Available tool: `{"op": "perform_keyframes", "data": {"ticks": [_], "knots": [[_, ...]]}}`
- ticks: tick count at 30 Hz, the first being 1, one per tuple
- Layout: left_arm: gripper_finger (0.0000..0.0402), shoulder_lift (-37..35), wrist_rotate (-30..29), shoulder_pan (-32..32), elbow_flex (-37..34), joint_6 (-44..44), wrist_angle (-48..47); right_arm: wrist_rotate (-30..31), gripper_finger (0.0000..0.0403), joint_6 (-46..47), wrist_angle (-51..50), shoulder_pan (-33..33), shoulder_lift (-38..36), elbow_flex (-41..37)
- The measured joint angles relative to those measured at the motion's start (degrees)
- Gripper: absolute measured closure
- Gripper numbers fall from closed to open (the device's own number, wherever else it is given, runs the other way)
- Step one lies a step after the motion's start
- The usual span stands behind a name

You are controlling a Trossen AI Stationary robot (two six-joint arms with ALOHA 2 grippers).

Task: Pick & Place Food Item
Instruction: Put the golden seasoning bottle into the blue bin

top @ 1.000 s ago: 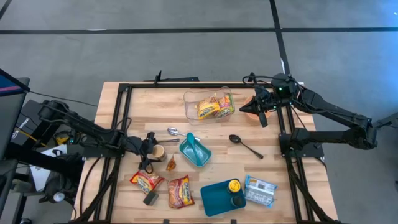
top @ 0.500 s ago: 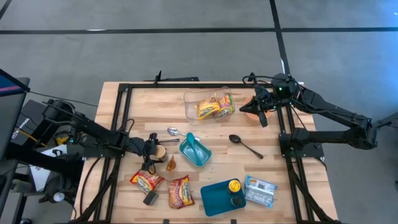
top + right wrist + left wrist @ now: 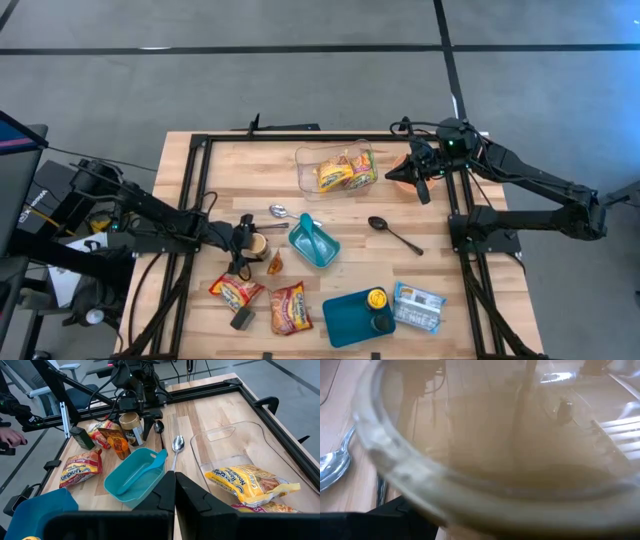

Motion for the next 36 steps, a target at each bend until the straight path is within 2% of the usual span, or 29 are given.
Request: {"op": "perform_keyframes", "data": {"ticks": [10,17,23,29,36], "knots": [[0.0102,-0.02,-0.01,0.00,0.00,0.00,0.04,0.00,0.0403,-0.02,-0.01,0.01,-0.01,-0.01],[0.0123,-0.02,0.00,0.00,0.00,-0.02,0.11,0.00,0.0403,-0.02,0.00,0.02,-0.02,0.00],[0.0112,-0.02,0.00,0.00,0.00,-0.02,0.07,0.00,0.0403,-0.02,0.00,0.02,-0.02,-0.02],[0.0124,-0.02,0.00,0.00,0.00,-0.02,0.09,0.00,0.0403,-0.02,0.00,0.02,-0.02,0.00],[0.0120,-0.02,0.00,0.00,0.00,-0.02,0.07,0.00,0.0403,-0.02,0.00,0.00,-0.01,-0.01]]}}
